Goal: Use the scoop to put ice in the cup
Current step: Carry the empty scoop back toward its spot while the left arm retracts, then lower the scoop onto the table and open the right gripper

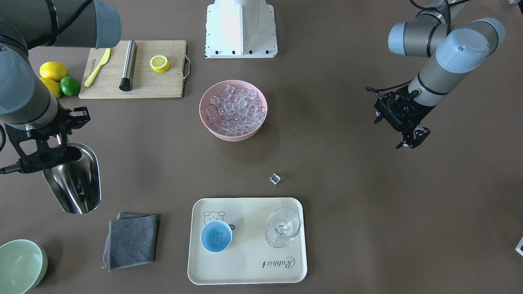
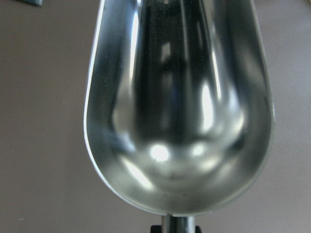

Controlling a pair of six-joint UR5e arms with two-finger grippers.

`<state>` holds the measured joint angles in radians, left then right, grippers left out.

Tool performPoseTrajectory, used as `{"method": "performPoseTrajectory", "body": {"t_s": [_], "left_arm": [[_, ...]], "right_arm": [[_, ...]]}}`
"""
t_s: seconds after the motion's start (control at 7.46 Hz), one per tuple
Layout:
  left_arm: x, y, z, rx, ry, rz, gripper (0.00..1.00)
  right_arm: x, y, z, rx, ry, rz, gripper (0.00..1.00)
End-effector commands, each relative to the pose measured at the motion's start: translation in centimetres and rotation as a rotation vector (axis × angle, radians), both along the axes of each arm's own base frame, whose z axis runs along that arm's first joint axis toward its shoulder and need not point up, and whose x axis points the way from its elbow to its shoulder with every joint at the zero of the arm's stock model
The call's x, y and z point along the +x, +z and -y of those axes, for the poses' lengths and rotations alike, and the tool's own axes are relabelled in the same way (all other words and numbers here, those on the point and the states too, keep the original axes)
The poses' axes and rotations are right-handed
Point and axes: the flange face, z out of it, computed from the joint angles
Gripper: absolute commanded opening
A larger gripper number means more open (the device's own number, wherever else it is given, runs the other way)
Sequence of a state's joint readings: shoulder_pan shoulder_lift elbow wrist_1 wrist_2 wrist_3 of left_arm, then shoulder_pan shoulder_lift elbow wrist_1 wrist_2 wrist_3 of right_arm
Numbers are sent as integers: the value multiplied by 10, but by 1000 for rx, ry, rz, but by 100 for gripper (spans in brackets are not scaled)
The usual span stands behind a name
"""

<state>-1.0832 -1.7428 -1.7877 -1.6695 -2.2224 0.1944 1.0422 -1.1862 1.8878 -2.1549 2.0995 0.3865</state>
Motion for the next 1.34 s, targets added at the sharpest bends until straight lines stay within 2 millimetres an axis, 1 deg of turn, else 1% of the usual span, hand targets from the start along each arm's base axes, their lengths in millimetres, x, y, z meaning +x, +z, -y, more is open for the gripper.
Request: {"method": "performPoseTrajectory", "body": {"t_s": [0.0, 0.13, 0.27, 0.4, 0.54, 0.67, 0.8, 0.94, 1.07, 1.21], "left_arm": [[-106, 63, -4, -224, -157, 8, 98], [-153, 89, -15, -315, -237, 16, 98], [-188, 118, -26, -392, -304, 28, 98], [-226, 155, -40, -467, -379, 29, 98], [-246, 174, -46, -507, -418, 32, 98], [-253, 180, -53, -520, -432, 26, 98], [-254, 185, -57, -526, -434, 27, 98], [-254, 186, -58, -528, -436, 29, 98], [-255, 191, -64, -542, -437, 30, 98], [-257, 198, -68, -555, -440, 31, 98]], "right_arm": [[2, 68, -29, -64, 145, 61, 0], [-11, 105, -44, -64, 163, 70, 0], [-25, 135, -46, -62, 210, 104, 0], [-48, 152, -51, -47, 190, 128, 0], [-67, 159, -58, -43, 156, 130, 0], [-77, 163, -59, -49, 145, 121, 0], [-79, 167, -58, -55, 142, 118, 0], [-80, 169, -58, -59, 140, 117, 0], [-81, 169, -59, -62, 136, 118, 7], [-79, 169, -58, -28, 113, 131, 99]]}}
